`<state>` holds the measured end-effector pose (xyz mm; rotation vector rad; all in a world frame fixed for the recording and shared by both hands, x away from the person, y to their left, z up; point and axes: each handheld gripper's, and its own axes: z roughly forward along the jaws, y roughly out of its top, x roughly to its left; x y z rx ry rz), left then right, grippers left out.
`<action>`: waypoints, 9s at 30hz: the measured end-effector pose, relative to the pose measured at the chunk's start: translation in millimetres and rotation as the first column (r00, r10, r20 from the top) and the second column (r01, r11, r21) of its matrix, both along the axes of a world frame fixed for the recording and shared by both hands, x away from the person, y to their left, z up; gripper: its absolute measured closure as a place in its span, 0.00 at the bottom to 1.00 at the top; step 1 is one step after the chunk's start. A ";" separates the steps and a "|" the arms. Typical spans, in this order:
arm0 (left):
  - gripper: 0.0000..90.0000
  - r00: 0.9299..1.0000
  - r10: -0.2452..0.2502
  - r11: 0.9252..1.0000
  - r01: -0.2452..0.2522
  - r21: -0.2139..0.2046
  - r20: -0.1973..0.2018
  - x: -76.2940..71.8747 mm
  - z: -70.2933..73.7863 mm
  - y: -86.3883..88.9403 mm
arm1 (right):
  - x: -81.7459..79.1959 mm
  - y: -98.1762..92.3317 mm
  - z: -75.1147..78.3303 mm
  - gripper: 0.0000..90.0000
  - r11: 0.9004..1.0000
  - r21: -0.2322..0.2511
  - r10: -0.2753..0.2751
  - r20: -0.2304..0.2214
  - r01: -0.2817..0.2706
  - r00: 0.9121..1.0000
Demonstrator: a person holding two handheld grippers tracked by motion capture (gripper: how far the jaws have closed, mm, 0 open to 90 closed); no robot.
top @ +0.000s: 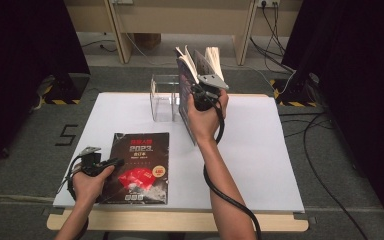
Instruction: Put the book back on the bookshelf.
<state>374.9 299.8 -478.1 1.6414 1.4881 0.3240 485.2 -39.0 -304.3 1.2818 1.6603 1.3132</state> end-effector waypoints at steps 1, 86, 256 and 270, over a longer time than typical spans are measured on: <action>0.70 1.000 -0.002 1.000 0.002 0.002 -0.002 -0.2 0.3 0.0 | 1.2 -0.2 -0.4 0.92 1.000 -0.005 0.000 0.000 0.000 1.000; 0.71 1.000 0.004 1.000 -0.004 -0.001 -0.001 -1.0 0.9 4.4 | 30.3 21.0 -5.8 0.92 0.998 0.008 -0.058 0.015 0.058 0.998; 0.71 1.000 -0.004 1.000 0.004 -0.004 0.002 -1.4 0.4 3.5 | 23.8 33.6 -7.1 0.92 0.991 -0.035 -0.130 -0.036 0.129 0.991; 0.71 1.000 -0.006 1.000 0.006 -0.005 0.004 -1.6 1.3 4.4 | 25.8 42.8 -5.9 0.92 0.993 -0.040 -0.114 -0.022 0.113 0.993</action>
